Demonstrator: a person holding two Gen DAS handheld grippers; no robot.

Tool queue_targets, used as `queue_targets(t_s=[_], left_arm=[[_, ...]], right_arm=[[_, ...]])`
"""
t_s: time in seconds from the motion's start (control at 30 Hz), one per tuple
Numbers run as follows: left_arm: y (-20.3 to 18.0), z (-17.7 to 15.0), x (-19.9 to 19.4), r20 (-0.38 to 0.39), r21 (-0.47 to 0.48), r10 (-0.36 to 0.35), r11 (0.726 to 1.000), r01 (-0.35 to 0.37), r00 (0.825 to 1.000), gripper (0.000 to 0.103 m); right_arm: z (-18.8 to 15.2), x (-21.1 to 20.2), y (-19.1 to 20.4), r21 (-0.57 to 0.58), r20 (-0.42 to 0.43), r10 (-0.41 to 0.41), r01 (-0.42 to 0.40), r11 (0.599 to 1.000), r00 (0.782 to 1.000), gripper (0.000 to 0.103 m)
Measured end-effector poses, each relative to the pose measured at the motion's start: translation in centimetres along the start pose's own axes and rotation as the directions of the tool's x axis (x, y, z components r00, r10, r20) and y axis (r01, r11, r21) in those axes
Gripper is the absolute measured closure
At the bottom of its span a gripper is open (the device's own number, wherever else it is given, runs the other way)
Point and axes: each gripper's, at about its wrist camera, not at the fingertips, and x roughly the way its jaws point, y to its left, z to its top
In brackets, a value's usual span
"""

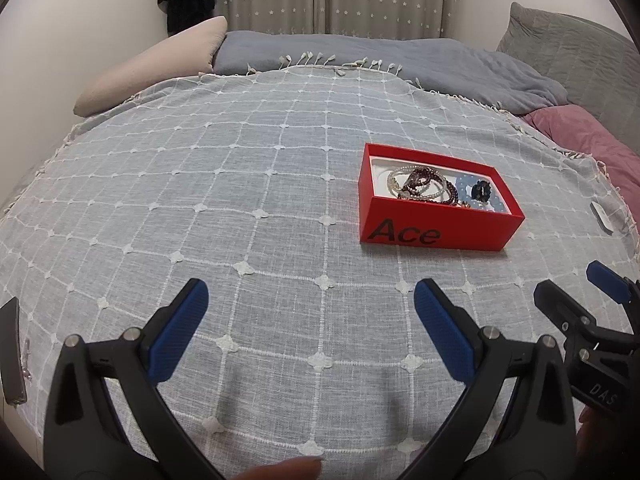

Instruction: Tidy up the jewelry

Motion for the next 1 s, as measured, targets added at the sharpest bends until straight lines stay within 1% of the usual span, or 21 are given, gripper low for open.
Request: queue_targets(t_s=[1.0], left_arm=[[-0.16, 0.08, -0.02, 0.008, 0.016, -0.006, 1.0, 0.006, 1.0, 0.001]], right_arm=[[-0.02, 0.08, -0.12, 0.001, -0.003, -0.005, 0.005, 1.0, 1.0, 0.009]])
